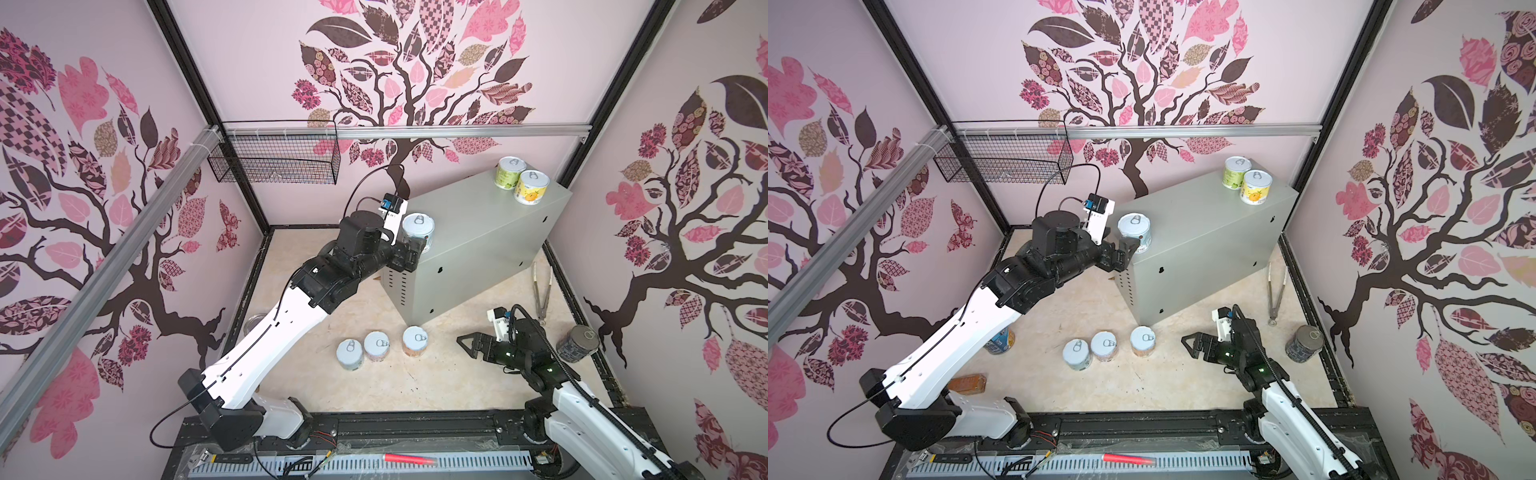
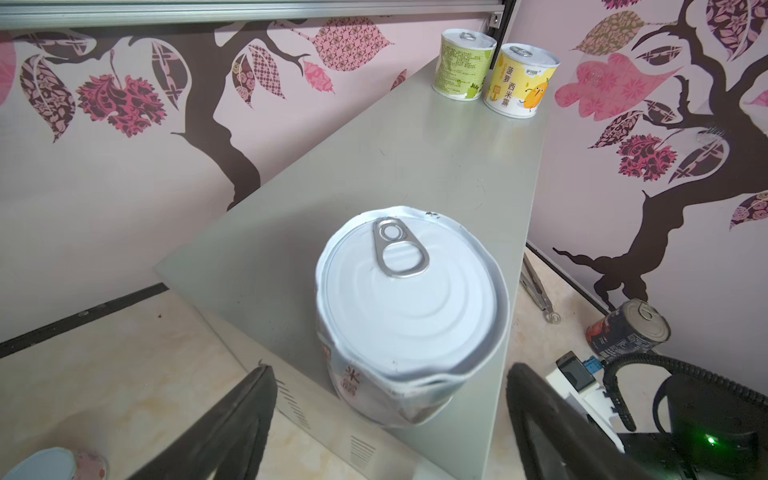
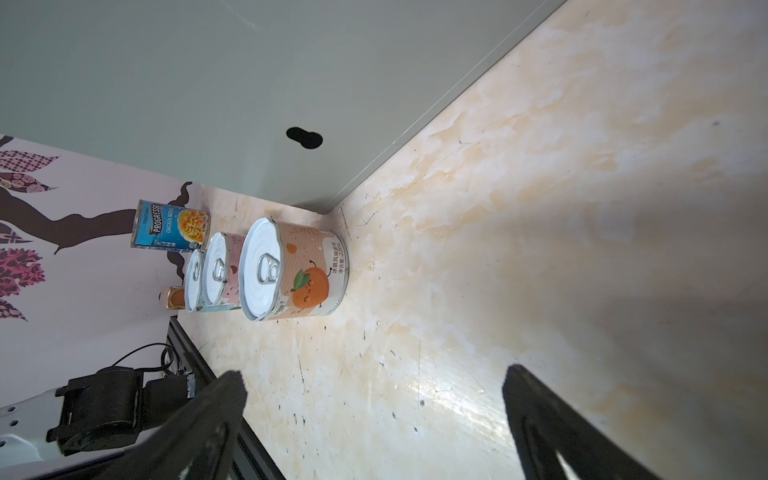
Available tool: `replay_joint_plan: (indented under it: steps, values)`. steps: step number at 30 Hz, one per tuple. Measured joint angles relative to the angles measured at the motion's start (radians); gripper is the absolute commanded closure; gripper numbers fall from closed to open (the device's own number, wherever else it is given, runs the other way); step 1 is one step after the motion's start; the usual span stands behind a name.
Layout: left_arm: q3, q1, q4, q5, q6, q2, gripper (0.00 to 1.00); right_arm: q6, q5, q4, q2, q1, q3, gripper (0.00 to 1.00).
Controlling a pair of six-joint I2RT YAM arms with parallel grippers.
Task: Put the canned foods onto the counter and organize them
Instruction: 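Carry the teal-label can with the left gripper over the cabinet top, then lower the teal-label can beside the yellow-green can on the cabinet top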
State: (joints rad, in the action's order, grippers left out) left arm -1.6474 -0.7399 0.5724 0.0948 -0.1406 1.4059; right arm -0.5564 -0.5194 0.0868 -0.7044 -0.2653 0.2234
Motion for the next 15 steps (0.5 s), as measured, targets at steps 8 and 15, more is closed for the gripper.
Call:
replay_joint_plan:
  steps: [8,15]
  values:
    - [-0.002,-0.001,-0.057,-0.016,-0.004,0.082,0.32,0.0,-0.001,-0.006,-0.009,0.0,0.0,0.0]
    - [-0.063,-0.001,-0.083,-0.027,-0.005,0.164,0.35,0.0,-0.001,-0.008,-0.009,0.0,0.0,0.0]
